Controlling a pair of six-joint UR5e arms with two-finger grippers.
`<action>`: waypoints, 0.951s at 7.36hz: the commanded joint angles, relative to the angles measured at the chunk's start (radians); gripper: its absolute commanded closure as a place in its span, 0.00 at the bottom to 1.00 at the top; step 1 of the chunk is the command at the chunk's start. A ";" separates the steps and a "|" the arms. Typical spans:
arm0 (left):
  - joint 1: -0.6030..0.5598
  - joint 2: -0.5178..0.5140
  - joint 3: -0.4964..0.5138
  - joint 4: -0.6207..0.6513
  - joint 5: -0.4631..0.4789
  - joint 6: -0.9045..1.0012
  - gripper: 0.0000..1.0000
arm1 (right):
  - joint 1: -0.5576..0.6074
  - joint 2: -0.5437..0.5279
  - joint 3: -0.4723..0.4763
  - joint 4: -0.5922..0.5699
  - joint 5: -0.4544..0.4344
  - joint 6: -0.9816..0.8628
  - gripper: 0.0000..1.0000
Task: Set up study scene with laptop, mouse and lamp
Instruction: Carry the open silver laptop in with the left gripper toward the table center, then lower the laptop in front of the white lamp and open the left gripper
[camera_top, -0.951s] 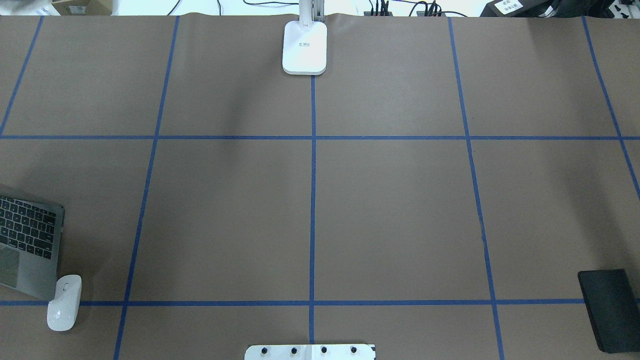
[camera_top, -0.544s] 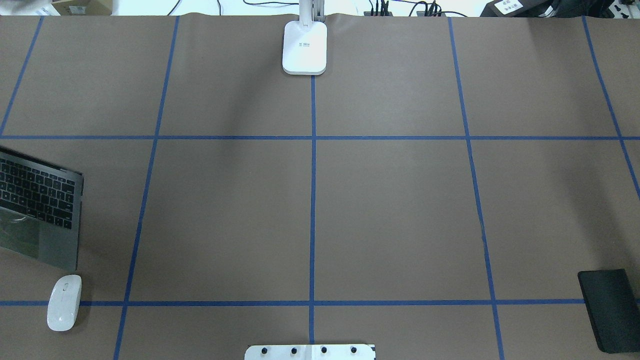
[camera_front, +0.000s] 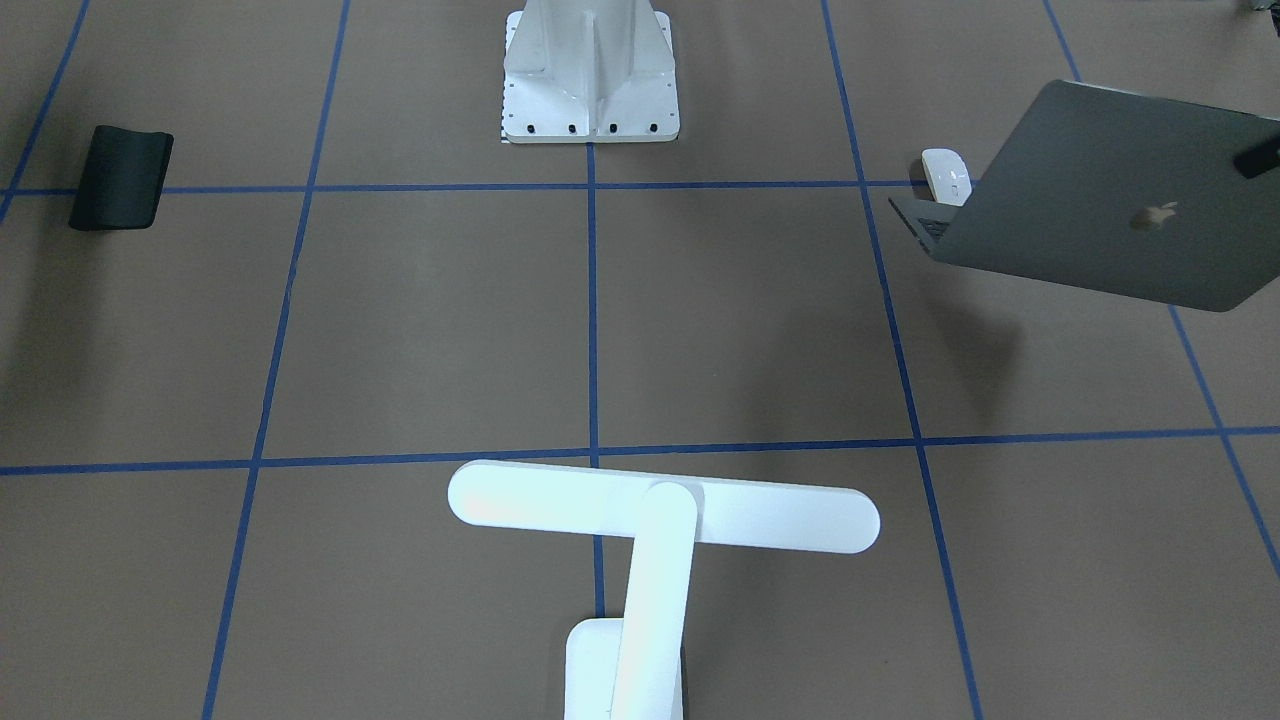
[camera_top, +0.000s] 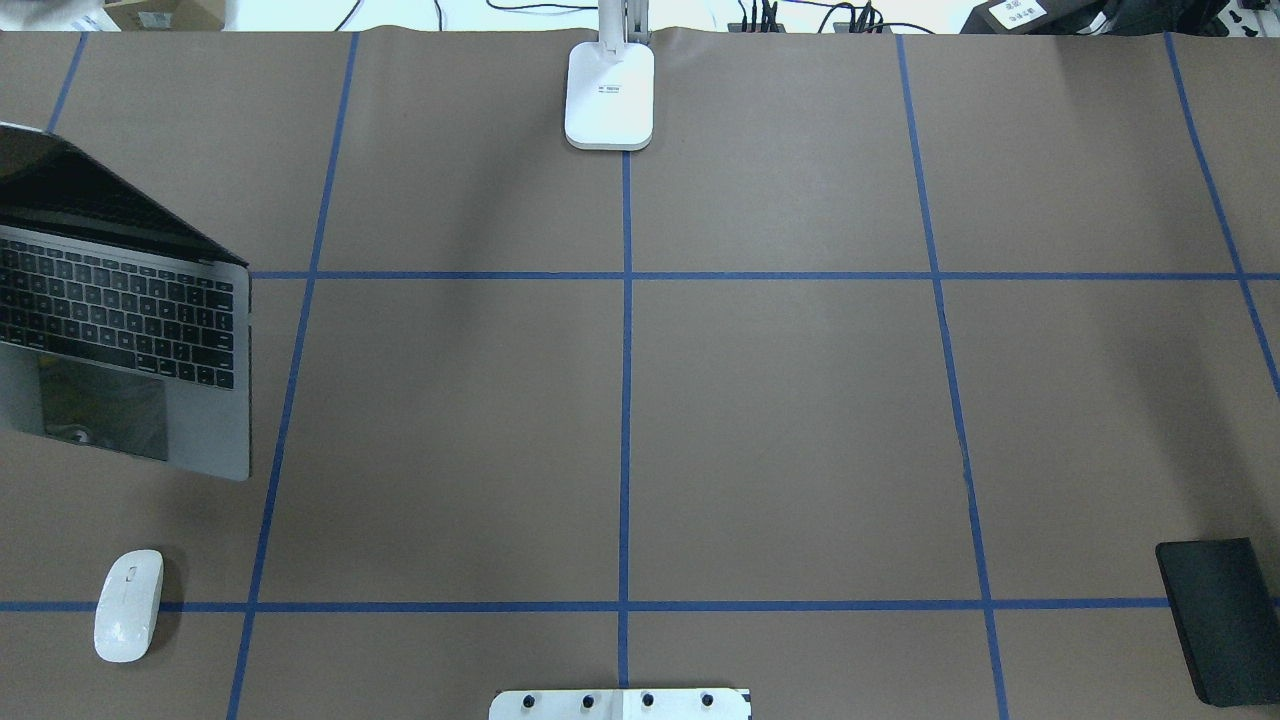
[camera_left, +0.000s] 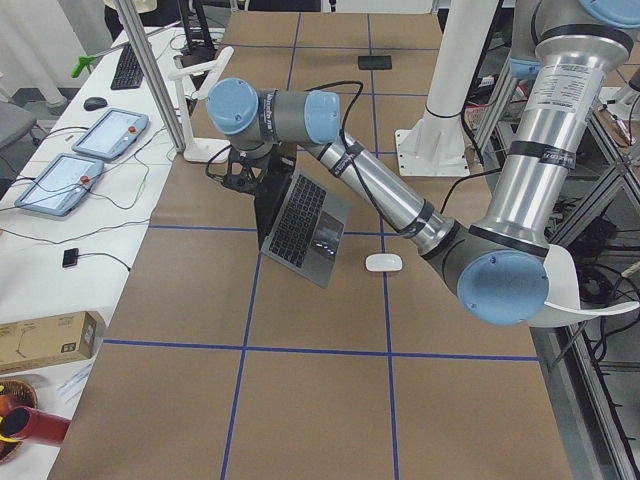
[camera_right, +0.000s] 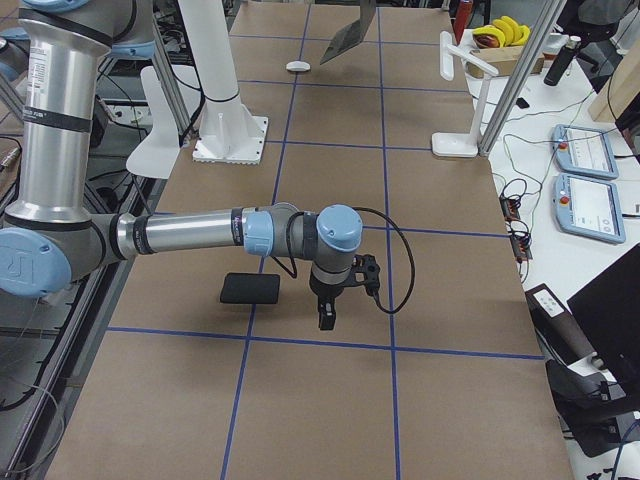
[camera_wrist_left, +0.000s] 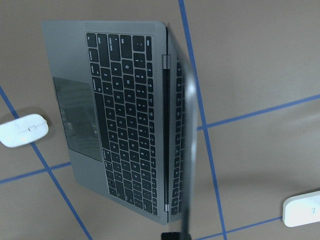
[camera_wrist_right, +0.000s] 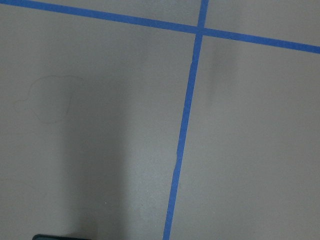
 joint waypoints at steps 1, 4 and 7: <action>0.086 -0.053 0.010 -0.087 -0.043 -0.168 1.00 | 0.000 -0.016 0.001 0.003 0.002 0.000 0.00; 0.171 -0.158 0.123 -0.374 -0.042 -0.502 1.00 | 0.000 -0.028 -0.002 0.006 0.003 0.000 0.00; 0.243 -0.237 0.217 -0.497 -0.008 -0.586 1.00 | -0.002 -0.031 -0.002 0.004 0.003 0.000 0.00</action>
